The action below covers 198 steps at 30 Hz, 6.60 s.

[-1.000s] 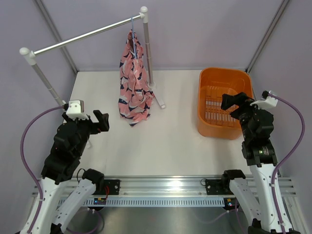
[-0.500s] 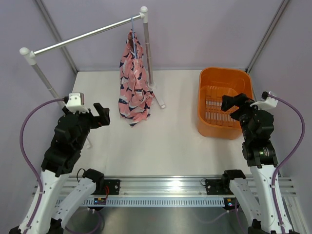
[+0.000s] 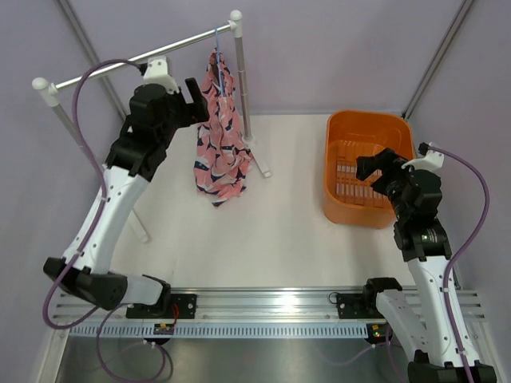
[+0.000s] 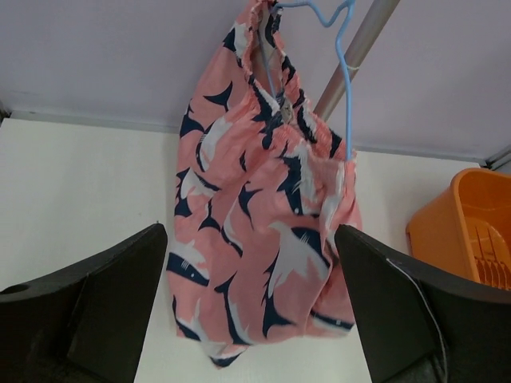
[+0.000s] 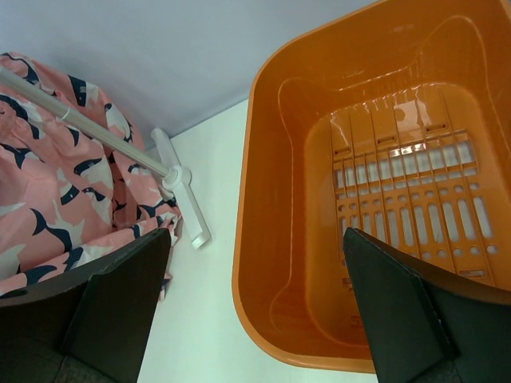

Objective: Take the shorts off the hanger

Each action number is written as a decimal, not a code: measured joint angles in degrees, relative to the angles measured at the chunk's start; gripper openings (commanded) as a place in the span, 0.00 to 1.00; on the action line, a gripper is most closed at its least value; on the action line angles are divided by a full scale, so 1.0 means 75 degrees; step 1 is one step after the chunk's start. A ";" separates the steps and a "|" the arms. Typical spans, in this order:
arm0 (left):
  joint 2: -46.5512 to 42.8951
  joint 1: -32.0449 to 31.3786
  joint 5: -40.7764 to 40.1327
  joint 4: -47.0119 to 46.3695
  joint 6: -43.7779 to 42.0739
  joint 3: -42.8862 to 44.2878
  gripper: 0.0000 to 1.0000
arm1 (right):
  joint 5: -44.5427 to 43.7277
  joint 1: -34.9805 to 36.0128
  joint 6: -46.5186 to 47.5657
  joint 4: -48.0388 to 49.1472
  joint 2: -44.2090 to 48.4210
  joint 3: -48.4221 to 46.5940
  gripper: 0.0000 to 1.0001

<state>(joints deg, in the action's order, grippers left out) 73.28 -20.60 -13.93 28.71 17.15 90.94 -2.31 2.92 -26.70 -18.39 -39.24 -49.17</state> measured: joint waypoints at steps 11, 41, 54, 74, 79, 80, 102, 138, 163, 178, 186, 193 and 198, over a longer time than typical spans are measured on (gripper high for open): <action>0.3748 -0.0431 -0.0635 -0.1000 -0.0449 0.2999 0.94 | 0.0487 0.0000 -0.0099 0.0079 -0.0621 -0.0204 0.99; 0.5458 -0.0883 -0.2748 -0.3316 -0.1894 0.3914 0.76 | 0.0868 0.0003 -0.0111 0.0533 -0.0970 -0.0268 1.00; 0.5257 -0.0889 -0.3127 -0.3631 -0.2031 0.3214 0.12 | 0.0874 0.0003 -0.0111 0.0536 -0.0976 -0.0254 0.99; 0.4185 -0.0799 -0.3153 -0.3212 -0.2483 0.3416 0.00 | 0.1201 0.0000 -0.0105 0.0679 -0.1099 -0.0181 0.99; 0.3372 -0.0781 -0.3051 -0.2888 -0.2104 0.2419 0.00 | 0.1306 0.0000 -0.0105 0.0699 -0.1212 -0.0184 0.99; 0.3171 -0.0778 -0.3019 -0.2806 -0.2017 0.2139 0.00 | 0.1343 0.0003 -0.0105 0.0699 -0.1256 -0.0184 0.99; -0.0286 -0.1125 -0.0726 -0.1151 -0.0807 -0.1574 0.00 | 0.2008 0.2130 0.0303 -0.0239 -0.3375 -0.2366 0.94; -0.1265 -0.1798 0.0863 -0.1600 -0.0417 -0.3083 0.00 | -0.0522 0.4806 -0.1014 -0.0638 -0.8075 -0.5808 0.75; -0.1687 -0.1804 0.0813 -0.1151 -0.0420 -0.3072 0.00 | -0.1306 0.4634 -0.0729 -0.1658 -0.8542 -0.6994 0.00; -0.2288 -0.1824 0.0836 -0.1501 -0.0358 -0.3340 0.00 | -0.0522 0.4459 -0.0527 -0.1915 -0.8856 -0.7367 0.00; -0.2428 -0.1827 0.0845 -0.1536 -0.0335 -0.3346 0.00 | -0.0187 0.4406 -0.0525 -0.1757 -0.8856 -0.7175 0.00; -0.2769 -0.1827 0.0810 -0.1708 -0.0294 -0.3678 0.00 | 0.0259 0.4258 -0.0554 -0.1571 -0.8772 -0.6936 0.00; -0.3112 -0.1853 0.0761 -0.2081 -0.0265 -0.4106 0.00 | 0.0851 0.3998 -0.0627 -0.1495 -0.8687 -0.6907 0.00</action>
<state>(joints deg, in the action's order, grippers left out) 49.93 -34.50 -8.23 13.10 15.16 60.14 4.08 32.91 -31.40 -29.61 -104.40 -100.97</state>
